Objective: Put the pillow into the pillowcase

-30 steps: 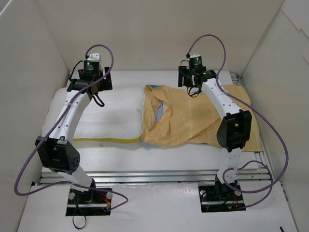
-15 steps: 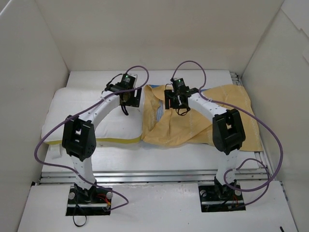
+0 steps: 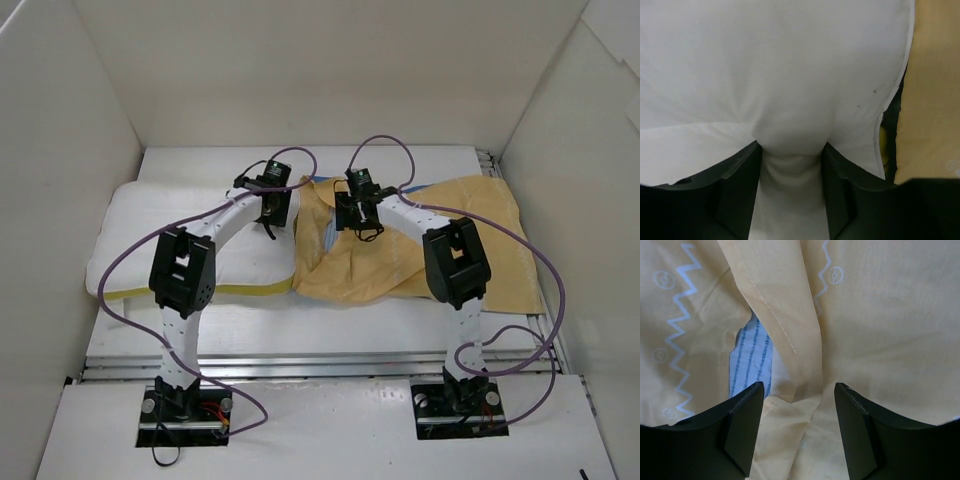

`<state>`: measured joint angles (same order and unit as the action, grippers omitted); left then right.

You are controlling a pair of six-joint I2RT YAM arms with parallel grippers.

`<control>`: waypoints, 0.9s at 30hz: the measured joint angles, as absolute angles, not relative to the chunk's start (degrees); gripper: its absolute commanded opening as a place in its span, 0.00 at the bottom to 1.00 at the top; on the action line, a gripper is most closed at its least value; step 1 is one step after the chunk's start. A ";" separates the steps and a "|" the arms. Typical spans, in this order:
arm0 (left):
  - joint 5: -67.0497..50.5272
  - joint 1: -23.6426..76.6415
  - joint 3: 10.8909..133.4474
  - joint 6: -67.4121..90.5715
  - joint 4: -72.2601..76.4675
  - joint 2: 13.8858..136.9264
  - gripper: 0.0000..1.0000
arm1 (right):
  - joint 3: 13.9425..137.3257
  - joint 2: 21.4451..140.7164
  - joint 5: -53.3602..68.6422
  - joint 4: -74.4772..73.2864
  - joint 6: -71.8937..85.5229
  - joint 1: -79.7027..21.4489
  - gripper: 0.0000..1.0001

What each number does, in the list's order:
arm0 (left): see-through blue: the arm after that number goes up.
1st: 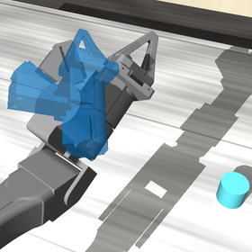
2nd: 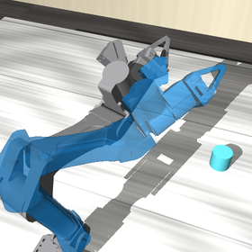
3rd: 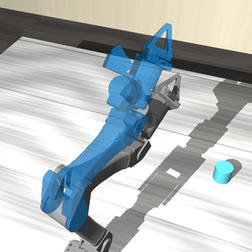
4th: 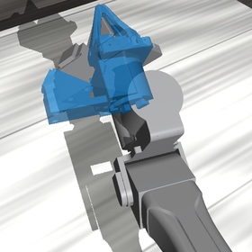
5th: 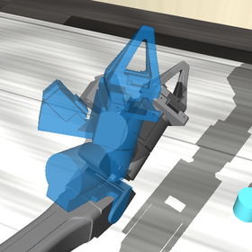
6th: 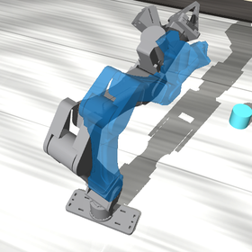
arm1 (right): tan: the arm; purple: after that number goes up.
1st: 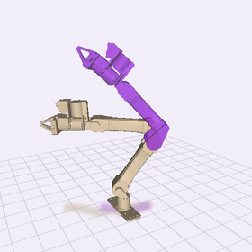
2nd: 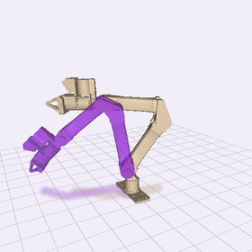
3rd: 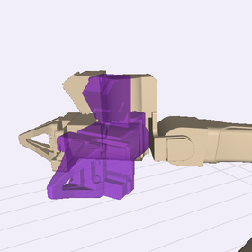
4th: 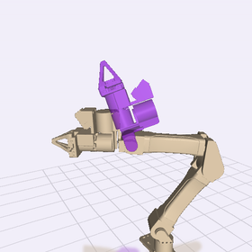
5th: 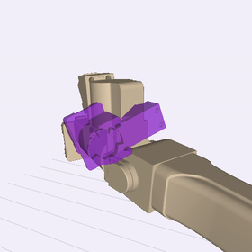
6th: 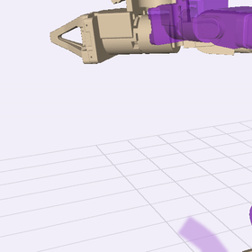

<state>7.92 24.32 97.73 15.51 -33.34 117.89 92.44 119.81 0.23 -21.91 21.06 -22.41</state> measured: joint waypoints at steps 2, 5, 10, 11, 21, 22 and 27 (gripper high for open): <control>8.27 24.32 98.04 15.66 -33.36 117.97 0.08 | 92.60 120.73 0.14 -22.00 21.06 -22.41 0.52; 8.47 23.86 98.67 15.44 -32.97 117.95 0.00 | 93.06 121.32 0.01 -21.98 21.04 -22.41 0.47; 5.06 22.26 96.62 15.44 -31.48 115.66 0.00 | 94.37 122.26 -0.08 -21.69 21.06 -22.41 0.25; 4.05 21.78 95.57 15.44 -31.07 114.39 0.00 | 94.52 122.41 -0.14 -21.71 20.99 -22.41 0.21; -3.03 16.03 90.74 14.96 -30.74 98.15 0.00 | 95.24 122.93 -0.30 -21.63 21.26 -22.41 0.00; -3.64 15.66 90.74 14.92 -30.65 96.77 0.00 | 95.26 122.93 -0.30 -21.61 21.26 -22.41 0.00; -6.83 15.75 91.00 14.26 -29.71 94.65 0.00 | 95.26 122.93 0.51 -21.63 21.26 -22.41 0.00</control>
<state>-6.83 15.75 91.00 14.26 -29.71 94.65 95.26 122.93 0.51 -21.63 21.26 -22.41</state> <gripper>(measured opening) 0.012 0.003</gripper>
